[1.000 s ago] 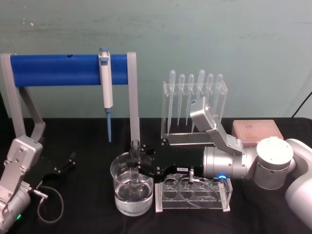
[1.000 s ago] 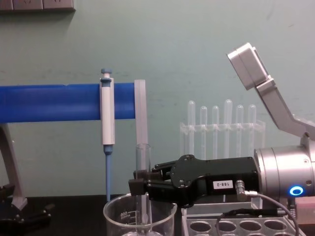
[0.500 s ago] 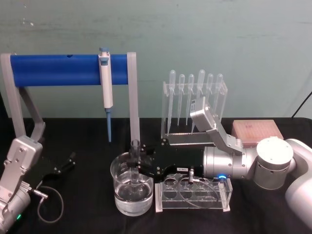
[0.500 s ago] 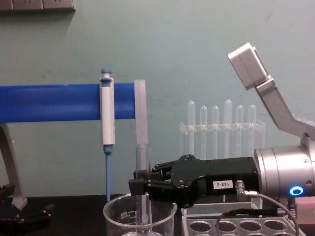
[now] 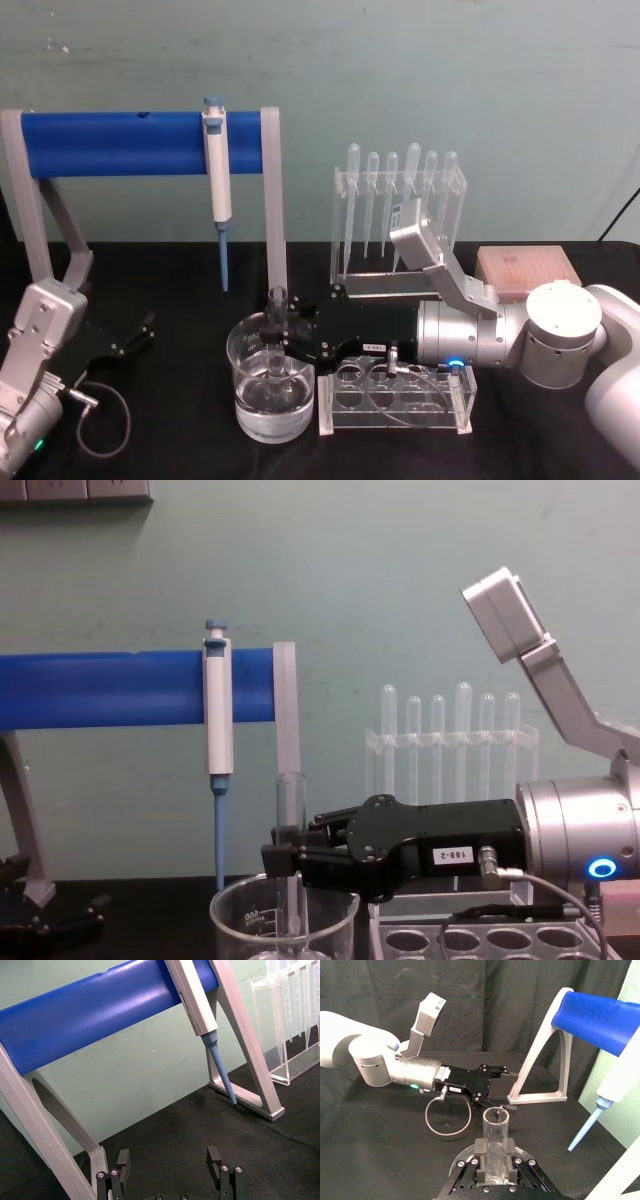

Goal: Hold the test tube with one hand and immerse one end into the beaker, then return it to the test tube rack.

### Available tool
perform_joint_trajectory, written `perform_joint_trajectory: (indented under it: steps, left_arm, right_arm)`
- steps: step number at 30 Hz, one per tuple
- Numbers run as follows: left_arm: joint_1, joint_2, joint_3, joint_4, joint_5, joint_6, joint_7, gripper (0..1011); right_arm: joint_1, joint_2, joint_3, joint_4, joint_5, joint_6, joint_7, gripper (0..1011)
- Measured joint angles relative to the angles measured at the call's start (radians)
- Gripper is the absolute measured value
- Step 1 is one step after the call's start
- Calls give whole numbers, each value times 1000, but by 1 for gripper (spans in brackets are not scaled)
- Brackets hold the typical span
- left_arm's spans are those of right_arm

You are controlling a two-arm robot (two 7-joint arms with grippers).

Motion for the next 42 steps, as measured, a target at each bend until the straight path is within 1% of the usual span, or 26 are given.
perform_joint_trajectory:
  steps: [42]
  left_arm:
    - [0, 0, 0, 0, 0, 0, 0, 1000]
  right_arm:
    - [0, 0, 0, 0, 0, 0, 0, 226]
